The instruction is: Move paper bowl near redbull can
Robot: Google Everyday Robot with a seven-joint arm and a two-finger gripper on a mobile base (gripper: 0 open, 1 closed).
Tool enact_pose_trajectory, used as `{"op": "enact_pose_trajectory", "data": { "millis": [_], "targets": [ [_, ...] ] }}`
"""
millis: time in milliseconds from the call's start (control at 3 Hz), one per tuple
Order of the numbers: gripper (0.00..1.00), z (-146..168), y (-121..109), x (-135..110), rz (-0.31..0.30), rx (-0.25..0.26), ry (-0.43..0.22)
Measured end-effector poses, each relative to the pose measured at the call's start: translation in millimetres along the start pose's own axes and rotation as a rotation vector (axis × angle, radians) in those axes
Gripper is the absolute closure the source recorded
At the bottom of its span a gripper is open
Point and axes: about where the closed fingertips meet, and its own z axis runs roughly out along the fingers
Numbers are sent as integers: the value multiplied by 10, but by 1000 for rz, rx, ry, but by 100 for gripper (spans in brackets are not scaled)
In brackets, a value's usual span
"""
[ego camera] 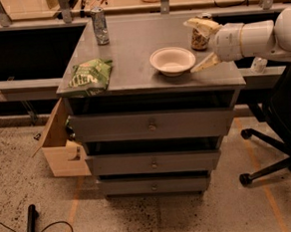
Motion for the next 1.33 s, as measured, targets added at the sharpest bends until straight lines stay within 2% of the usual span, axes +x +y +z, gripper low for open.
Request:
{"op": "enact_pose_trajectory", "data": {
  "millis": [667,1000,1333],
  "targets": [
    [57,122,240,8,22,-40,-32],
    [62,190,356,-68,49,-73,-98],
    [60,307,468,-160,72,-113,-183]
  ]
}}
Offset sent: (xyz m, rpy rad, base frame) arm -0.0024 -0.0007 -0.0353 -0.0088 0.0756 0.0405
